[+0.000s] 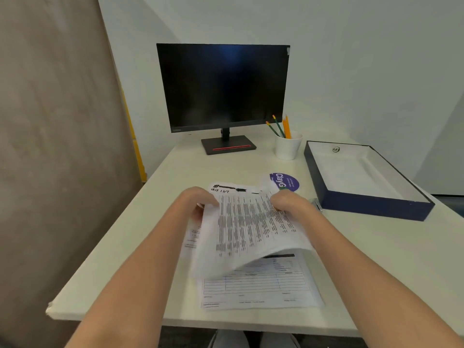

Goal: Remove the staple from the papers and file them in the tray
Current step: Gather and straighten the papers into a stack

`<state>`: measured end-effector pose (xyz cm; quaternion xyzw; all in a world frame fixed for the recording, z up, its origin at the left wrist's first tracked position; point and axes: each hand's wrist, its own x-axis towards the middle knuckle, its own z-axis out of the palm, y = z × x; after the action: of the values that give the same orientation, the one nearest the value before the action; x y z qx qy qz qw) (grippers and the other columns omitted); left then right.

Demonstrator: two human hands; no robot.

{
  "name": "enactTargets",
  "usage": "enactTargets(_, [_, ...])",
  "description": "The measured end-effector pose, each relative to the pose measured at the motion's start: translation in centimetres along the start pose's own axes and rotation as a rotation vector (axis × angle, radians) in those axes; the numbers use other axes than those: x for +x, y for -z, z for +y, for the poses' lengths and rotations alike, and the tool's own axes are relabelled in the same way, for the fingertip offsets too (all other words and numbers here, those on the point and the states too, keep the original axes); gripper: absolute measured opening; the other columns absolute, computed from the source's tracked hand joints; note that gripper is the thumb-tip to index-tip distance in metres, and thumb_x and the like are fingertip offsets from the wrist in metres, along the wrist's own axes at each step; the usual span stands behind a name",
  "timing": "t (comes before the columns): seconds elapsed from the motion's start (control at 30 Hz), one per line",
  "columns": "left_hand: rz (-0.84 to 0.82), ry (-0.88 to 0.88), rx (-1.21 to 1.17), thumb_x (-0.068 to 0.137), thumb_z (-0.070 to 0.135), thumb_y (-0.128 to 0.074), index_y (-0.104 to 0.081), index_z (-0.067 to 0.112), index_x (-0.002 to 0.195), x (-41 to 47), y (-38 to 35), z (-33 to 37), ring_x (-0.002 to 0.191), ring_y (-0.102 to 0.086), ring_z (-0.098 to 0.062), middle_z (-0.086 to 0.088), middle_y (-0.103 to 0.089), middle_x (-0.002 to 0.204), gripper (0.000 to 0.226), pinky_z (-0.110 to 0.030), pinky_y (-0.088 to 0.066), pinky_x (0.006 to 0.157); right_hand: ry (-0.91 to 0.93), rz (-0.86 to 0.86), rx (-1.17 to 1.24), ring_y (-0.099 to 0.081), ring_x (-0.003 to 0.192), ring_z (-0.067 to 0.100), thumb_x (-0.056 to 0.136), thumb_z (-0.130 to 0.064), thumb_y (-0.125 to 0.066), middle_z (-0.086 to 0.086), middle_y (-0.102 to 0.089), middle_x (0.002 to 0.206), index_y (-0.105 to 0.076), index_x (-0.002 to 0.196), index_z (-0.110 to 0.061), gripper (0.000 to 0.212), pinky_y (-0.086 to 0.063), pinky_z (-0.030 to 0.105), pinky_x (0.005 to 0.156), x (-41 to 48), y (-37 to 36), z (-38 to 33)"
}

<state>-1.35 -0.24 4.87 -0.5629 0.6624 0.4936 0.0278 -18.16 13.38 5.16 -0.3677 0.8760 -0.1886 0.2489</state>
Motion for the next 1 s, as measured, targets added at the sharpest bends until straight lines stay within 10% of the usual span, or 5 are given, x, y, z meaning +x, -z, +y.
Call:
enactTargets(0.13, [0.058,-0.004,0.317,0.086,0.030,-0.069,-0.037,0.002,0.141,-1.6,-2.0,2.0,0.119,-0.057,-0.037,-0.019,-0.045,0.142,0.070,-0.043,-0.046,0.103,-0.099,-0.011,-0.215,-0.053,0.101,0.029,0.084,-0.015,-0.045,0.014,-0.054,0.106,-0.051,0.094,-0.004,0.015,-0.047,0.033,0.084,-0.1,-2.1,0.7])
enactTargets(0.27, [0.095,0.064,0.593,0.076,0.045,-0.075,-0.040,0.011,0.141,-1.4,-3.2,2.2,0.124,-0.050,-0.031,-0.011,-0.048,0.138,0.082,-0.036,-0.046,0.092,-0.183,0.059,-0.260,-0.029,0.132,0.034,0.082,-0.019,-0.058,0.016,-0.028,0.140,-0.030,0.137,-0.008,0.062,-0.038,0.047,0.102,-0.4,-3.1,0.4])
enactTargets(0.57, [0.135,0.075,0.567,0.086,0.040,-0.067,-0.043,0.006,0.138,-1.4,-3.0,1.9,0.129,-0.050,-0.028,-0.010,-0.050,0.140,0.066,-0.036,-0.042,0.107,-0.110,0.000,-0.099,-0.058,0.092,0.026,0.074,-0.008,-0.062,0.008,-0.055,0.094,-0.055,0.105,0.000,0.033,-0.045,0.028,0.067,0.2,-2.0,0.7])
enactTargets(0.87, [0.264,0.073,0.242,0.079,0.041,-0.066,-0.051,0.009,0.129,0.7,-0.7,-0.1,0.125,-0.050,-0.028,-0.014,-0.051,0.134,0.061,-0.036,-0.047,0.100,-0.120,0.105,0.448,-0.057,0.105,0.032,0.088,0.006,-0.045,0.019,-0.057,0.112,-0.044,0.130,0.005,0.042,-0.047,0.036,0.080,0.4,0.7,0.1])
enactTargets(1.0, [0.247,0.067,0.174,0.090,0.011,-0.044,-0.054,0.004,0.082,1.2,0.4,-0.4,0.083,-0.057,-0.027,-0.016,-0.059,0.088,0.014,-0.031,-0.049,0.074,-0.133,0.080,0.472,-0.056,0.111,0.032,0.089,0.011,-0.046,0.019,-0.060,0.106,-0.047,0.127,0.008,0.039,-0.047,0.035,0.091,1.2,1.4,-0.9])
